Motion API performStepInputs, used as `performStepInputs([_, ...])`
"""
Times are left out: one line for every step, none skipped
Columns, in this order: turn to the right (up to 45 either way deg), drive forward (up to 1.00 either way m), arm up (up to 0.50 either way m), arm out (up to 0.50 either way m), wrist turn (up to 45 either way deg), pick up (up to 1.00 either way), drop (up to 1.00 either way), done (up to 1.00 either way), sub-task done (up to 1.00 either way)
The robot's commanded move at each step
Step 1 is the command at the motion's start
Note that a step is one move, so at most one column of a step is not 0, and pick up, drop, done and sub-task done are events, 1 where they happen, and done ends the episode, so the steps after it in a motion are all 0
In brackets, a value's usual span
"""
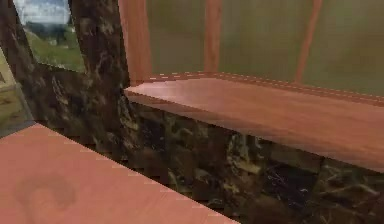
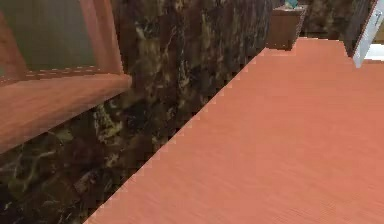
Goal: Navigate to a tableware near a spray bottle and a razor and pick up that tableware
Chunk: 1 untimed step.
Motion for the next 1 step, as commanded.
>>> performStepInputs([45.0,0.0,0.0,0.0,0.0,0.0,0.0,0.0,0.0])
